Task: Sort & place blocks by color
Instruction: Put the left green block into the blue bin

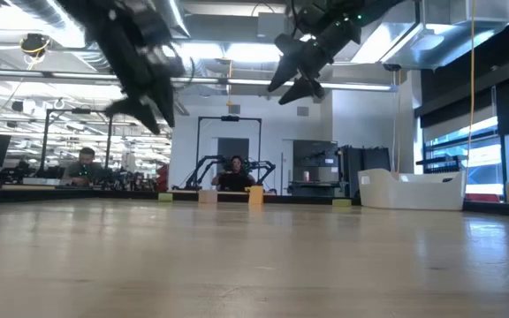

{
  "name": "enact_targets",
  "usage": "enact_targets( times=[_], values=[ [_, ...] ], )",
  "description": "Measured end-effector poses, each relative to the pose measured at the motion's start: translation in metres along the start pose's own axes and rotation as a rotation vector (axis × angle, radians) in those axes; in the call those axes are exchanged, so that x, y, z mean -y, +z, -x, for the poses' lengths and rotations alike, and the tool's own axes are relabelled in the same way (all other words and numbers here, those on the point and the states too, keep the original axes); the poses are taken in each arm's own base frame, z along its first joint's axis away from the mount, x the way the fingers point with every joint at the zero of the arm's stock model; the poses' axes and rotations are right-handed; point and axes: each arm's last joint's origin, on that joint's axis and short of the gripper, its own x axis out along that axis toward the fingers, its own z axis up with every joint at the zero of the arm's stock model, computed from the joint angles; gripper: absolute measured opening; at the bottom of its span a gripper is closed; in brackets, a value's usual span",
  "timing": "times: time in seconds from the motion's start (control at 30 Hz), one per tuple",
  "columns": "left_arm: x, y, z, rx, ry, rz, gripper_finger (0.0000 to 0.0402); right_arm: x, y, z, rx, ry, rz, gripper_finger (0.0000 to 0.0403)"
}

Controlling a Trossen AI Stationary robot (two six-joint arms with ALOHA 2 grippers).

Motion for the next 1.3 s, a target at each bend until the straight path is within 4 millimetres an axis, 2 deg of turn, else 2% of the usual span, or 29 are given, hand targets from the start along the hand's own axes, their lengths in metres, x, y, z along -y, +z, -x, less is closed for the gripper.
enact_targets(
  times=[0.17, 0.3, 0.57, 0.67, 0.8, 0.97, 1.1, 1.3],
  values=[
    [-0.023, 0.012, -0.040, -0.068, 0.023, -0.019, 0.0175, 0.004, 0.001, 0.001, 0.003, -0.007, 0.042, 0.0262],
    [-0.035, 0.019, -0.061, -0.099, 0.079, -0.083, 0.0175, 0.004, 0.001, 0.001, 0.004, -0.007, 0.041, 0.0262],
    [-0.031, 0.054, -0.090, -0.087, 0.160, -0.201, 0.0175, 0.004, 0.001, 0.001, 0.011, -0.006, -0.001, 0.0262],
    [-0.027, 0.066, -0.097, -0.156, 0.178, -0.266, 0.0175, 0.004, 0.002, 0.001, 0.015, -0.006, -0.013, 0.0262],
    [-0.022, 0.082, -0.097, -0.303, 0.290, -0.302, 0.0175, 0.004, 0.002, 0.001, 0.014, -0.005, -0.016, 0.0262],
    [-0.021, 0.089, -0.104, -0.447, 0.352, -0.267, 0.0175, 0.004, 0.002, 0.001, 0.015, -0.006, -0.017, 0.0261],
    [-0.026, 0.083, -0.124, -0.497, 0.399, -0.121, 0.0175, 0.004, 0.002, 0.001, 0.014, -0.006, -0.017, 0.0262],
    [-0.031, 0.080, -0.137, -0.483, 0.450, 0.011, 0.0175, 0.004, 0.002, 0.001, 0.013, -0.006, -0.017, 0.0261]
  ],
)
